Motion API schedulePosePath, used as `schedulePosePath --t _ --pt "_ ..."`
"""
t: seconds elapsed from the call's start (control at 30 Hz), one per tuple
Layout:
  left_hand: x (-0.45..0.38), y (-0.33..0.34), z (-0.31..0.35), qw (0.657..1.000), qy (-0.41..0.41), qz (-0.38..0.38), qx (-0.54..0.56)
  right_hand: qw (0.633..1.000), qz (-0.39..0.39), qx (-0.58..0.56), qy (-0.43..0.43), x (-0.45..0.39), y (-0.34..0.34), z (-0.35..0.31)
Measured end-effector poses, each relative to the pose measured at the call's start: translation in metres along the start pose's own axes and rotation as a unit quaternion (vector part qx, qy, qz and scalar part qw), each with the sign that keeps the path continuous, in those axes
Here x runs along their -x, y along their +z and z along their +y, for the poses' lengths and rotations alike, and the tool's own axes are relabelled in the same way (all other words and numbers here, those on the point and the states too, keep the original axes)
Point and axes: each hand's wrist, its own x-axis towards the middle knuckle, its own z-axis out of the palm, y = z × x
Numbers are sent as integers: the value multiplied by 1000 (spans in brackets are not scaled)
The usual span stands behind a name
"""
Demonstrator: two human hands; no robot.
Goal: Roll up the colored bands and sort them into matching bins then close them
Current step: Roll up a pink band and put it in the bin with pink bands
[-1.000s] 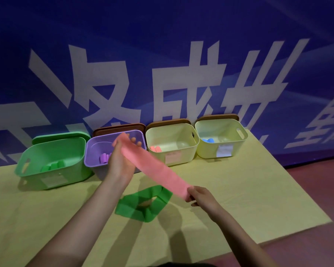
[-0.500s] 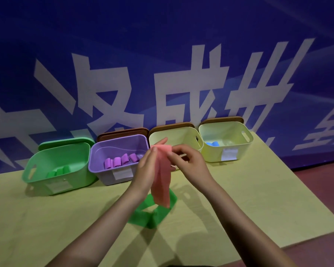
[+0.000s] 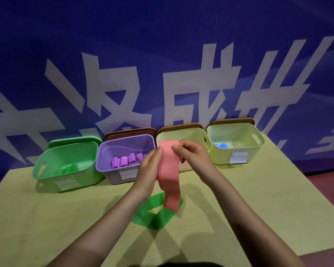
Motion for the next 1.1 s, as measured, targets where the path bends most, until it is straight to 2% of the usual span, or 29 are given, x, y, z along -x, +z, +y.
schedulePosePath --t 0.1,0.17,0.3,0.4,0.63,0.73,0.8,0.93,1.0,1.1 --pt "-4 1 7 999 8 -33 -4 1000 12 -14 8 3 4 3" --pt "-4 2 6 997 33 -53 -48 999 35 -23 10 4 5 7" --pt "-9 0 -2 974 154 -30 -163 999 48 -22 -3 5 7 11" --pt "-12 -3 -1 970 190 -5 -154 999 42 -20 -15 2 10 8" --pt "-14 -3 11 992 100 78 28 997 -64 -42 19 0 13 7" --pt "-22 -9 10 988 9 102 117 994 -88 -41 42 1 14 14" --pt "-25 -13 9 980 -62 78 173 995 -82 -42 48 2 16 18" --pt "-22 -11 3 958 -152 -32 242 991 -77 -87 67 0 18 23" --pt "-22 -9 2 949 -166 -76 258 990 -84 -89 72 0 19 21" --pt "-26 -8 5 959 -138 -96 229 985 -108 -106 85 2 20 22"
